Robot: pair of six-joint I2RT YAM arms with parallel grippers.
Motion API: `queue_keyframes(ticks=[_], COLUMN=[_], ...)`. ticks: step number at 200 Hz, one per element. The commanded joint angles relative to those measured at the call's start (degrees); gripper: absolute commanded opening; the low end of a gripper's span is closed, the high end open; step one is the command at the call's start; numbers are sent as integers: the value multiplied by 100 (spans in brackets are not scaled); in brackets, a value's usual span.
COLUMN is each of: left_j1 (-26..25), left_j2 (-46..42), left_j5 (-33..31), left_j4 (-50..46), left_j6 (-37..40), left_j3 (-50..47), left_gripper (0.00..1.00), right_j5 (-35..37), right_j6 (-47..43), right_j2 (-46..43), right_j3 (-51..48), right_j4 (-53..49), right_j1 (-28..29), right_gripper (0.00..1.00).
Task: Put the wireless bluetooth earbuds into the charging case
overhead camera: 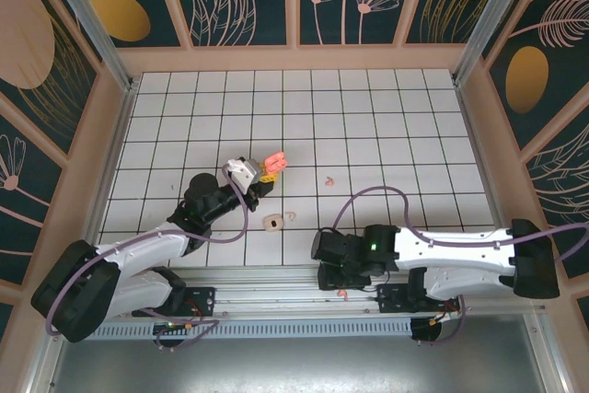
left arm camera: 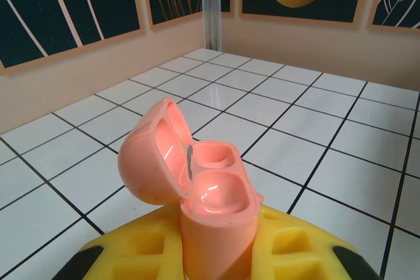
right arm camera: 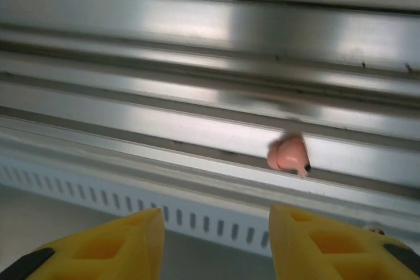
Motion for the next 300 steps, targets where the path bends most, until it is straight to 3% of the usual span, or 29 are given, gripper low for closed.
queue_keyframes(ticks=[1,71,145,300], left_j1=[-6,-5,-5,-6], left_j2=[-142,-117,-45,-92], left_j5=[-25,23,89,90], left_j4=[-14,-27,16,-37], left_j6=[36,36,26,42], left_j3=[-27,5,20,-23], left_gripper=[2,2,2,2], right_j5=[-81,-314,-167,-103], right_j6=[381,220,-174,-425], right_j2=[100,233,540,962], right_j3=[-155,-876,-796,-797], right_j4=[-346,170,446,530], right_j1=[94,62,-89,-161], right_gripper=[48,46,46,31])
